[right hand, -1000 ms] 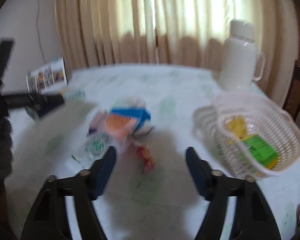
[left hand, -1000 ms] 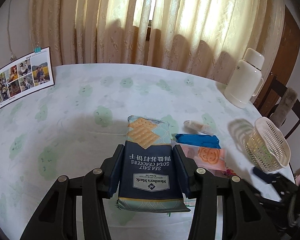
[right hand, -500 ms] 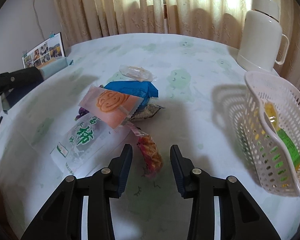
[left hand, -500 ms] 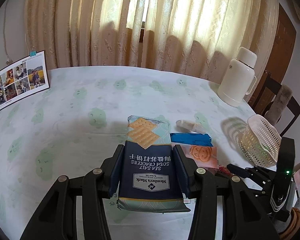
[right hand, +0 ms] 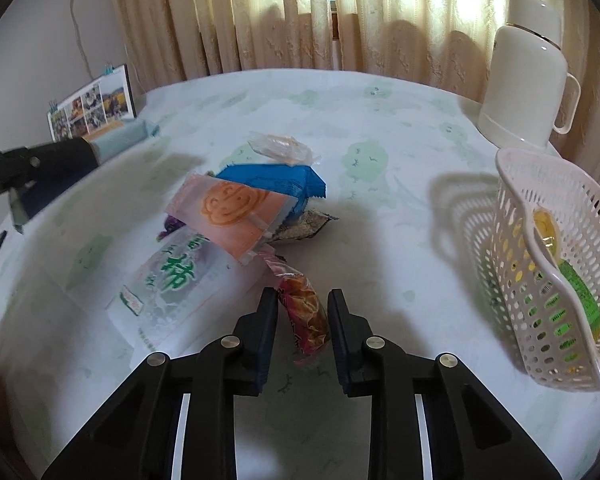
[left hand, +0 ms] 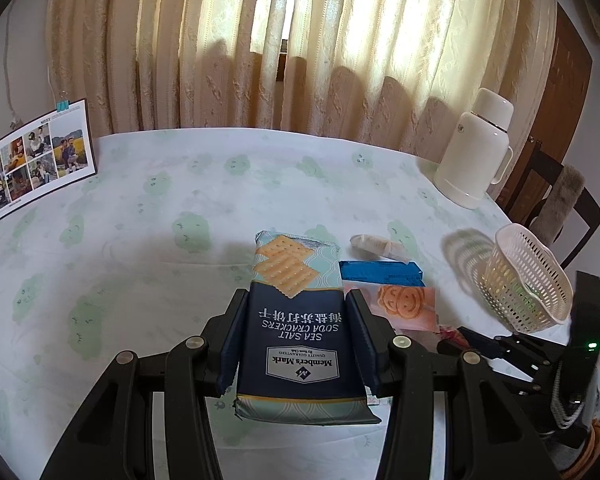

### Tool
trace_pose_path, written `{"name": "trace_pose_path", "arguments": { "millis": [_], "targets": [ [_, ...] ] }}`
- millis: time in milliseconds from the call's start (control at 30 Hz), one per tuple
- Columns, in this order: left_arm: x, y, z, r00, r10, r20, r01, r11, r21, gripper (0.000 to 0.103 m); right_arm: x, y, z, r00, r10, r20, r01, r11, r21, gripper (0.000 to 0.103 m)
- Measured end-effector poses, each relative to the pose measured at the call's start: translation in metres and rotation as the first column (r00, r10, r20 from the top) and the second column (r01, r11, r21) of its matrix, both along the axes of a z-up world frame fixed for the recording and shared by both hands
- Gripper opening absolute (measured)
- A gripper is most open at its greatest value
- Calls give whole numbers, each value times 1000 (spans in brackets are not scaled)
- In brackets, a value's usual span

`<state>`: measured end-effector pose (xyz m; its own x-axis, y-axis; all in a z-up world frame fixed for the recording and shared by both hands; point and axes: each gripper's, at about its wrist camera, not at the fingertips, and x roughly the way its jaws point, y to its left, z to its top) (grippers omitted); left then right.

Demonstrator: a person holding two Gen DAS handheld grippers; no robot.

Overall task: Organize snacks
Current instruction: 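Grasp the pink candy stick with the right gripper while the left gripper holds the cracker pack, then carry the candy stick into the basket and open the right gripper while the left holds the crackers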

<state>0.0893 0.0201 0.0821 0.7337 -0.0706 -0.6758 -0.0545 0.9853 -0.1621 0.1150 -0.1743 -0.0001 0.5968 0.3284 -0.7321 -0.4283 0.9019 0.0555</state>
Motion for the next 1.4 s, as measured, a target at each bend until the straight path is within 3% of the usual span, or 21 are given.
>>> {"name": "trace_pose_path", "arguments": {
  "millis": [300, 600, 1000, 1233, 1300, 1367, 1400],
  "targets": [
    [-1, -3, -2, 1000, -17, 6, 17, 1000, -1, 45, -18, -12, 32, 996, -18, 83, 11, 997, 82, 27],
    [-1, -7, -2, 1000, -29, 8, 29, 1000, -4, 45, -17, -43, 52, 982, -123, 141, 102, 984, 145, 27],
    [1, -8, -4, 999, -32, -5, 32, 999, 0, 45, -7, -108, 72, 921, -339, 193, 299, 931, 210, 27],
    [3, -11, -8, 999, -38, -14, 38, 999, 9, 45, 3, -141, 67, 883, -438, 167, 396, 888, 235, 28],
    [3, -11, -8, 999, -38, -15, 38, 999, 10, 45, 6, -152, 64, 873, -463, 154, 418, 872, 253, 36],
    [3, -11, -9, 999, -36, -19, 37, 999, 13, 45, 7, -161, 59, 854, -501, 140, 452, 848, 277, 62],
    [4, -12, -10, 999, -35, -21, 36, 999, 14, 45, 7, -164, 57, 846, -516, 135, 465, 838, 287, 64]
  ]
}}
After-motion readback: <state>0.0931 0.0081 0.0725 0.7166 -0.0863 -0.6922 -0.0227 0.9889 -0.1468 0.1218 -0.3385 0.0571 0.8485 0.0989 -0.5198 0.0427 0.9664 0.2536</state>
